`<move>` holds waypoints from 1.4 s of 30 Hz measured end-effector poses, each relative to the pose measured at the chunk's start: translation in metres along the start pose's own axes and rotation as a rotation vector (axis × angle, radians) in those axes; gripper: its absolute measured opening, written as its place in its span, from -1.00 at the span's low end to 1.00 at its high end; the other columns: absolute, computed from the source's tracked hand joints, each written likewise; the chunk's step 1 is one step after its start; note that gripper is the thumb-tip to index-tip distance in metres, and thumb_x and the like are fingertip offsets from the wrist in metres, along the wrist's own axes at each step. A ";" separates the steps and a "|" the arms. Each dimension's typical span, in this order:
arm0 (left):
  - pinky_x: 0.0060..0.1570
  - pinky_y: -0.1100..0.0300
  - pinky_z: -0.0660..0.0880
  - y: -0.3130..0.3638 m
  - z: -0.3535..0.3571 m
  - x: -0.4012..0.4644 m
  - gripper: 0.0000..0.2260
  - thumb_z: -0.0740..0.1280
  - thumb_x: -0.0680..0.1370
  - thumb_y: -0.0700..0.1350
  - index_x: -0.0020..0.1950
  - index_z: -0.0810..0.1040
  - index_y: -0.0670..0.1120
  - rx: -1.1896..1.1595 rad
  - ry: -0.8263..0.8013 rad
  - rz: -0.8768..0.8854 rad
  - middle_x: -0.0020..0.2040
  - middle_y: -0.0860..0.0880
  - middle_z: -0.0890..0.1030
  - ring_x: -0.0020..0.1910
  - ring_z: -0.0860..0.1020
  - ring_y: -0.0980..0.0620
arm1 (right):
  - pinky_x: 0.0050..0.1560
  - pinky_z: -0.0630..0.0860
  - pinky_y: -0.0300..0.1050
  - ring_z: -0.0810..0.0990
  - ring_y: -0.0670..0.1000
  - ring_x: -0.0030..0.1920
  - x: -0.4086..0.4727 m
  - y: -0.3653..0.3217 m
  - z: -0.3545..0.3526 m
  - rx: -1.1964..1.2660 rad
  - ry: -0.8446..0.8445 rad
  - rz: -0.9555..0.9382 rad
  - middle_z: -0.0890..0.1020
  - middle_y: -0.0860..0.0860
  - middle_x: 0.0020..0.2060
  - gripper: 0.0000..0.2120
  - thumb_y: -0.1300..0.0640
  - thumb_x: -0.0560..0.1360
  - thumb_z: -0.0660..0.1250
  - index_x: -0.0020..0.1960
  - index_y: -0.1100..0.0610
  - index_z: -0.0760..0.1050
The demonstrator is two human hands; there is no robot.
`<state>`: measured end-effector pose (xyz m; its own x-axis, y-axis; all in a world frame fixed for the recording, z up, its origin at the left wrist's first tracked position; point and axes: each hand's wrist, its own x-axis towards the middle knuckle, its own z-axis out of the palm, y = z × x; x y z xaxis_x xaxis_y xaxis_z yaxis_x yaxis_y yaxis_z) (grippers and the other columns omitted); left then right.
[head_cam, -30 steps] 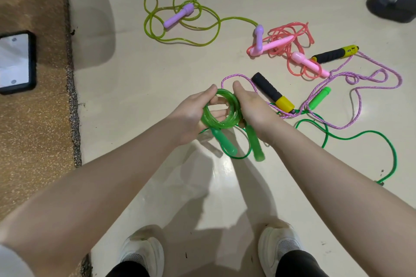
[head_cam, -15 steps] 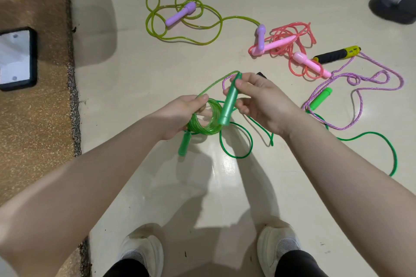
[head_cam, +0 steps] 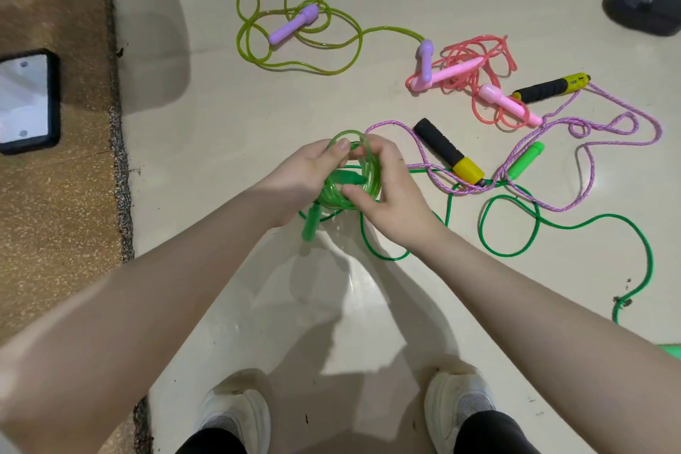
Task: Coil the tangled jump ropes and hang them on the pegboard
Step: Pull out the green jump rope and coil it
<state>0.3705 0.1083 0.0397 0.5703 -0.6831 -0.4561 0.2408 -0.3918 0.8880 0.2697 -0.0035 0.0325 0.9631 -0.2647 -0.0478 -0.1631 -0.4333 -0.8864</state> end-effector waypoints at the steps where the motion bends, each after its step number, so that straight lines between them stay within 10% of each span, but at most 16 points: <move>1: -0.28 0.27 0.38 0.002 0.001 0.000 -0.69 0.08 0.64 0.02 -0.22 0.40 -0.09 0.016 -0.001 0.000 -0.34 0.09 0.48 -0.39 0.47 0.16 | 0.25 0.40 -0.14 0.45 -0.14 0.20 0.000 -0.004 0.003 0.176 0.025 0.070 0.42 -0.08 0.14 -0.57 0.12 0.38 0.34 0.15 0.03 0.21; 7: 0.29 -0.10 0.39 0.001 -0.001 0.000 -0.55 0.17 0.48 0.25 0.18 0.57 0.00 0.020 -0.048 -0.011 0.18 -0.06 0.60 0.20 0.54 -0.05 | 0.23 0.43 0.00 0.55 0.03 0.09 0.010 -0.008 -0.004 0.878 0.053 0.473 0.55 0.09 0.08 -0.55 -0.07 0.49 0.25 0.28 0.15 0.35; 13: 0.16 -0.14 0.46 0.005 0.003 0.003 -0.55 0.14 0.54 0.16 0.01 0.56 -0.21 0.143 0.086 0.013 0.03 -0.23 0.62 -0.05 0.59 -0.14 | 0.26 0.42 0.02 0.58 0.10 0.08 0.013 -0.001 0.002 1.004 0.024 0.632 0.63 0.13 0.02 -0.43 -0.16 0.62 -0.15 0.19 0.19 0.47; 18: 0.06 0.11 0.49 0.000 0.000 0.005 -0.70 0.12 0.63 0.05 -0.09 0.59 0.00 0.114 0.016 0.006 -0.15 0.08 0.66 -0.10 0.61 0.08 | 0.38 0.28 -0.20 0.50 -0.16 0.19 0.008 0.004 0.000 0.617 -0.185 0.537 0.58 -0.10 0.14 -0.51 -0.16 0.63 -0.15 0.26 -0.01 0.45; 21: 0.21 -0.13 0.44 -0.010 0.002 0.004 -0.65 0.15 0.53 0.22 -0.18 0.59 0.04 0.070 0.022 -0.064 -0.08 -0.04 0.62 0.03 0.58 -0.14 | -0.14 0.49 -0.46 0.60 -0.23 -0.25 0.005 0.005 -0.004 0.557 -0.305 0.555 0.64 -0.15 -0.26 -0.48 -0.13 0.63 -0.22 0.17 0.02 0.47; 25: 0.21 -0.16 0.44 -0.009 0.006 0.007 -0.51 0.08 0.59 0.18 -0.01 0.55 -0.21 0.045 -0.063 -0.094 -0.02 -0.22 0.64 0.02 0.60 -0.27 | -0.50 0.27 -0.27 0.31 -0.07 -0.56 0.006 0.003 -0.005 0.529 -0.179 0.544 0.41 -0.01 -0.59 -0.32 -0.18 0.60 -0.28 -0.21 0.17 0.48; 30: 0.05 0.03 0.51 0.000 0.022 0.018 -0.60 0.19 0.50 0.27 -0.17 0.58 -0.03 0.023 -0.016 -0.088 0.06 -0.18 0.59 -0.10 0.60 -0.11 | -0.44 0.29 -0.20 0.33 0.06 -0.46 0.014 0.027 -0.018 0.691 -0.011 0.619 0.41 0.13 -0.41 -0.25 -0.27 0.57 -0.24 -0.35 0.11 0.54; 36: -0.21 0.18 0.41 0.009 0.032 0.031 -0.66 0.13 0.61 0.07 -0.24 0.57 -0.01 0.128 -0.057 0.008 -0.29 0.12 0.61 -0.29 0.53 0.07 | 0.16 0.50 0.19 0.58 0.24 0.04 0.017 0.093 -0.026 0.126 0.083 0.723 0.61 0.15 -0.07 -0.74 -0.14 0.48 0.07 -0.20 -0.06 0.46; 42: -0.33 0.24 0.43 0.033 0.042 0.056 -0.67 0.15 0.63 -0.04 -0.28 0.48 -0.10 -0.053 -0.021 -0.001 -0.47 0.05 0.53 -0.46 0.51 0.14 | -0.21 0.56 -0.12 0.60 0.06 -0.27 0.068 0.040 -0.057 0.914 0.169 0.762 0.60 0.14 -0.21 -0.48 -0.17 0.61 -0.04 0.01 0.20 0.51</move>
<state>0.3775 0.0310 0.0408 0.5531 -0.6959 -0.4580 0.2833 -0.3599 0.8889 0.3168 -0.0884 0.0205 0.6340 -0.3267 -0.7009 -0.4002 0.6370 -0.6589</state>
